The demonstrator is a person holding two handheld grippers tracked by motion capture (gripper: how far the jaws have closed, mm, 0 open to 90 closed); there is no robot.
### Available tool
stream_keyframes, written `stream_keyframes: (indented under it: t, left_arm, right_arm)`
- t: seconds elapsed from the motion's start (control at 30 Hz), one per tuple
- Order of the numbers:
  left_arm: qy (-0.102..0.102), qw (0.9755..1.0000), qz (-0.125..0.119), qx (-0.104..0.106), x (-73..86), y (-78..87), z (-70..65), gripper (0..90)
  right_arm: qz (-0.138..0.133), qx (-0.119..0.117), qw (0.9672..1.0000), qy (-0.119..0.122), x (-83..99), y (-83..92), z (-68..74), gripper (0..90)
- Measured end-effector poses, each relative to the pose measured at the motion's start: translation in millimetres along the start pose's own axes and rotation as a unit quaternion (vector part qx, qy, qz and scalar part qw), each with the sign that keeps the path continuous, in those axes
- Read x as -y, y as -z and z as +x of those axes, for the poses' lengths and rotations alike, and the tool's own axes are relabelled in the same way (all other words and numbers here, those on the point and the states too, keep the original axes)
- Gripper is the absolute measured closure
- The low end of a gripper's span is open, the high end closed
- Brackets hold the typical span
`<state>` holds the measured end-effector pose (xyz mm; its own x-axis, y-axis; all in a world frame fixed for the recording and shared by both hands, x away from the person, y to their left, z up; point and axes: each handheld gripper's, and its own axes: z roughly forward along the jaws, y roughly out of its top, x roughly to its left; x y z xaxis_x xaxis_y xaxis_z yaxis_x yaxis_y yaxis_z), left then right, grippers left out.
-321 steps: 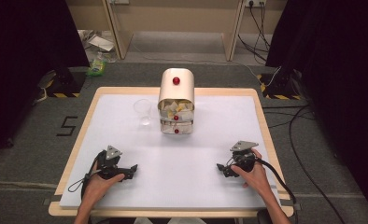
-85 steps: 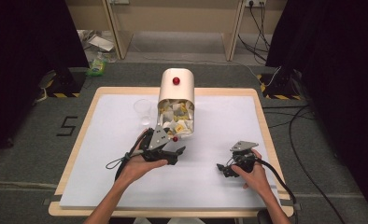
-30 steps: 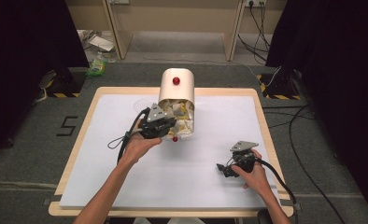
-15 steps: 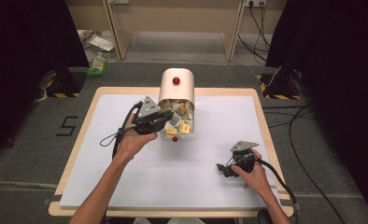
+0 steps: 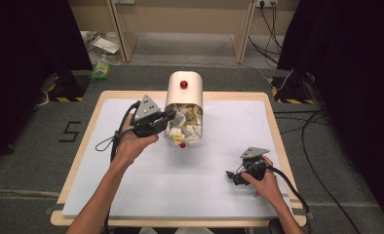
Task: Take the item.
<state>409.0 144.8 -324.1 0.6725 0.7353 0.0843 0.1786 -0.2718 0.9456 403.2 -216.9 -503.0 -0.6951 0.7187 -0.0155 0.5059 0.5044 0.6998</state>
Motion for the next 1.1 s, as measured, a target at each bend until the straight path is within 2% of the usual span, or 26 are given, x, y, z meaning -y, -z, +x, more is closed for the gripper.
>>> stream_keyframes:
  t: [0.3, 0.33, 0.47, 0.93, 1.0, 1.1]
  left_arm:
    - [0.001, 0.9999, -0.010, -0.005, -4.0, 11.3, 8.9, 85.8]
    - [0.007, 0.9999, -0.009, -0.004, -3.8, 12.4, 9.8, 85.8]
    - [0.009, 0.9998, -0.015, -0.011, -4.9, 18.1, 16.6, 85.8]
    - [0.030, 0.9988, -0.017, -0.036, -7.1, 47.3, 47.6, 85.7]
    - [0.028, 0.9985, -0.018, -0.043, -5.5, 49.7, 52.6, 85.7]
    - [0.041, 0.9980, -0.015, -0.046, -2.0, 51.9, 58.5, 85.7]
  right_arm:
    - [0.000, 0.000, 1.0000, -0.001, 0.0, 0.0, 0.0, 0.5]
    - [0.000, 0.000, 1.0000, 0.000, 0.0, 0.0, 0.0, 0.5]
    - [0.000, 0.000, 1.0000, 0.000, 0.0, 0.0, -0.1, 0.5]
    - [0.000, 0.000, 1.0000, -0.001, 0.0, 0.0, 0.0, 0.5]
    - [0.000, 0.000, 1.0000, -0.001, 0.0, -0.1, 0.0, 0.5]
    - [0.000, 0.000, 1.0000, -0.001, 0.0, 0.0, 0.0, 0.5]
